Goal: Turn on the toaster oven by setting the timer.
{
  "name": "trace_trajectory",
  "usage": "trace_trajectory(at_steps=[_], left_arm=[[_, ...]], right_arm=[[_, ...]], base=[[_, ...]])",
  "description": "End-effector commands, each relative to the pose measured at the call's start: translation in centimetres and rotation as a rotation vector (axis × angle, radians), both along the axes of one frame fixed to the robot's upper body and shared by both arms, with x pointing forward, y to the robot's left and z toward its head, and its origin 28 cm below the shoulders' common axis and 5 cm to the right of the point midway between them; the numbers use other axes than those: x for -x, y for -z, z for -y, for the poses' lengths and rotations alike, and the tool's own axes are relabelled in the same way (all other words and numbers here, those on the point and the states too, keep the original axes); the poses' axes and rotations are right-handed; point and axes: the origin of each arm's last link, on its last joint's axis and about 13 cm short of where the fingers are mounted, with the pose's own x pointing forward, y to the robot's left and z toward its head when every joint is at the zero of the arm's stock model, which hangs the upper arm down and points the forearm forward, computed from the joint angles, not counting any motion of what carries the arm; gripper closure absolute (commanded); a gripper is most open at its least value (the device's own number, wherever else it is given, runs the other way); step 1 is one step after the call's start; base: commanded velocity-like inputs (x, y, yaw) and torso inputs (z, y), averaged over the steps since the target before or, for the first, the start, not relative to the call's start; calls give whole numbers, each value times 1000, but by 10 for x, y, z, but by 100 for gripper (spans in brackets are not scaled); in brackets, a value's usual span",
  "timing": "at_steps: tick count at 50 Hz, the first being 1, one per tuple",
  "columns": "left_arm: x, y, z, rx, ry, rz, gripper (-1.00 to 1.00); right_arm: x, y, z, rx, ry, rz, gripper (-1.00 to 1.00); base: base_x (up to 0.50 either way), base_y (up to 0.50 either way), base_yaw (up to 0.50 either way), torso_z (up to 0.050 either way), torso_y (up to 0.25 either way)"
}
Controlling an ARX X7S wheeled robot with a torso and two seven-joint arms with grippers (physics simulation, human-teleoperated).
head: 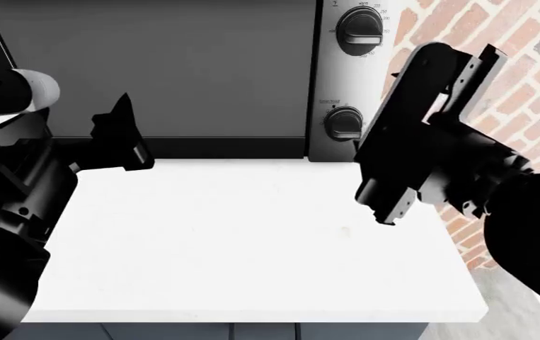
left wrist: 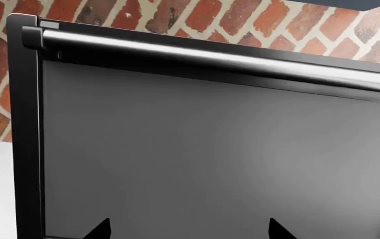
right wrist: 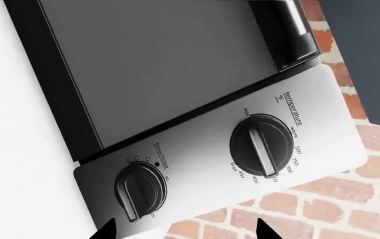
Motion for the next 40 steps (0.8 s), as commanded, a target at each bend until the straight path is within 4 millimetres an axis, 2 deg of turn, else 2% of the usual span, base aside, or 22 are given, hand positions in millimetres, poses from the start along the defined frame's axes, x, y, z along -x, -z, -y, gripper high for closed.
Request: trace_trajectory(at_steps=[1,28,40], left_arm=[[0,0,0,2,-2,0,-100],[0,-1,-1,5,-6,1,-100],[0,-1,-1,6,-4,-2,-100]], right_arm=[[-2,3,0,29,-10,-40,-100],[-4,5,1,69,15,-26,-100],[4,9,-7,244,52,127,-100]], base=[[0,0,0,0,0],[0,0,0,0,0],[0,0,0,0,0]])
